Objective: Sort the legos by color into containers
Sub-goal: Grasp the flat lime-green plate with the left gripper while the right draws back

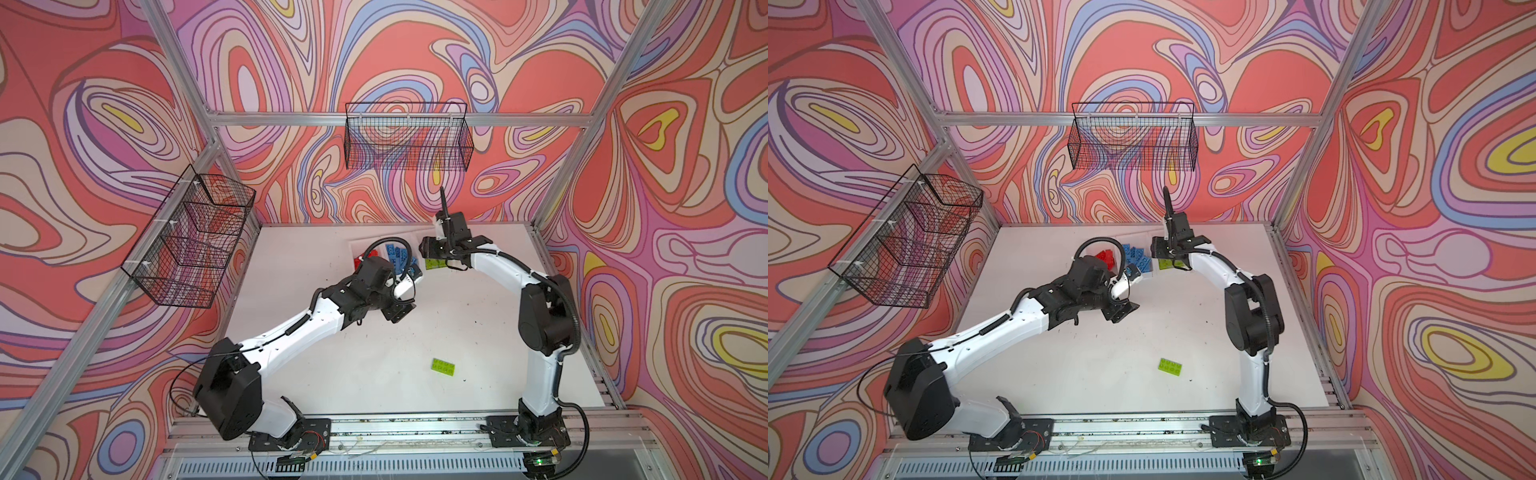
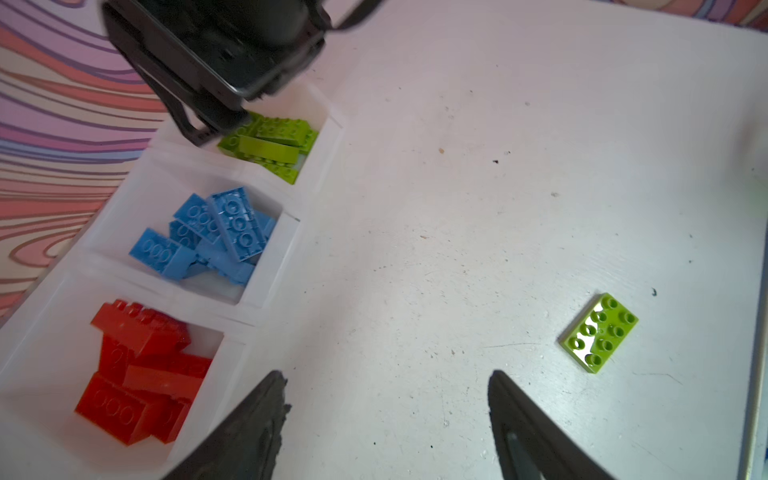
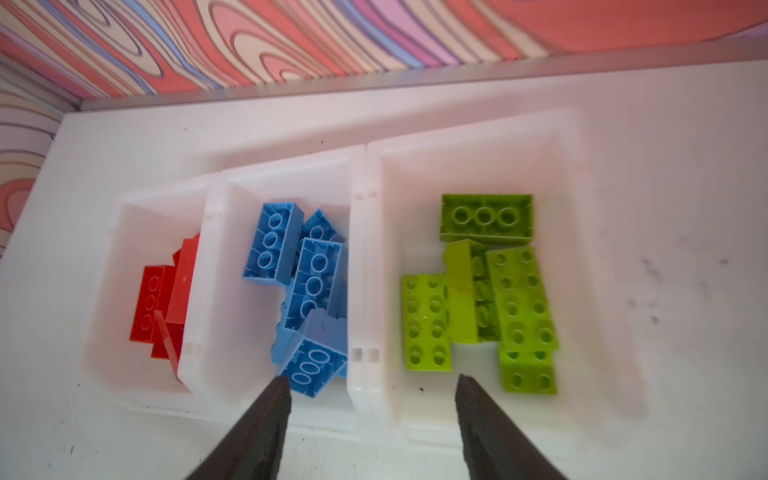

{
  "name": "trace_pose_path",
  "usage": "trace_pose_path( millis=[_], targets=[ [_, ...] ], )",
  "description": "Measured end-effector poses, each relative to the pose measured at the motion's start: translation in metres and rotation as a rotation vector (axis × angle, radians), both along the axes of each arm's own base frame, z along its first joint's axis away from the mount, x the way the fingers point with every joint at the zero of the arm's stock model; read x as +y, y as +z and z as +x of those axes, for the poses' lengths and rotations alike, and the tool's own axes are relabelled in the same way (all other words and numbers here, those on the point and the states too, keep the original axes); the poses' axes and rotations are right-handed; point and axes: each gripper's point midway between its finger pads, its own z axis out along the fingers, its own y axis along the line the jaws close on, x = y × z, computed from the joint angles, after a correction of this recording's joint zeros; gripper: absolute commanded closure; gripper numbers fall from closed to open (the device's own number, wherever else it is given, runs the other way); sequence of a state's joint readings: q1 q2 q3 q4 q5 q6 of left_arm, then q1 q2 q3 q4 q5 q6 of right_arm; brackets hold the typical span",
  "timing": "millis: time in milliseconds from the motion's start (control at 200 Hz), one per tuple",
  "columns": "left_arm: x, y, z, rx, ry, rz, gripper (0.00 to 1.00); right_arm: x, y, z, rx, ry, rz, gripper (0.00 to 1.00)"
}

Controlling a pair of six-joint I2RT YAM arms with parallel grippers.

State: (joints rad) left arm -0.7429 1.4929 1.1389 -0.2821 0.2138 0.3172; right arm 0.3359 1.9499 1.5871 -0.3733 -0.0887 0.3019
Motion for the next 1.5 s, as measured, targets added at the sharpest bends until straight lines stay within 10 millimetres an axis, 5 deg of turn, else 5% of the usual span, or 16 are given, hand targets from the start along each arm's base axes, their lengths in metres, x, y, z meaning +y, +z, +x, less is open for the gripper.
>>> trace_pose_path(
  millis=[120,230,401,601,1192,1503],
  targets=[
    [-0.036,-0.029,-0.019,0.025,-0.131,0.07,0.2,-0.041,0.034,-0.012,-0.073,-0.079,0.019,0.34],
    [-0.064,-0.055,-0.041,0.048,-0.259,0.127,0.19,-0.068,0.045,-0.028,-0.104,-0.132,0.03,0.33],
    [-0.088,-0.091,-0.079,0.079,-0.46,0.211,0.19,-0.103,0.032,-0.05,-0.075,-0.2,0.029,0.34],
    [-0.092,-0.11,-0.106,0.131,-0.606,0.251,0.2,-0.137,0.011,-0.067,-0.026,-0.269,0.022,0.34],
    [-0.095,-0.166,-0.12,0.201,-0.68,0.4,0.32,-0.142,0.003,-0.072,-0.018,-0.273,0.038,0.36],
    [-0.104,-0.167,-0.114,0.166,-0.654,0.417,0.69,-0.149,-0.002,-0.073,-0.015,-0.29,0.038,0.37]
  ],
)
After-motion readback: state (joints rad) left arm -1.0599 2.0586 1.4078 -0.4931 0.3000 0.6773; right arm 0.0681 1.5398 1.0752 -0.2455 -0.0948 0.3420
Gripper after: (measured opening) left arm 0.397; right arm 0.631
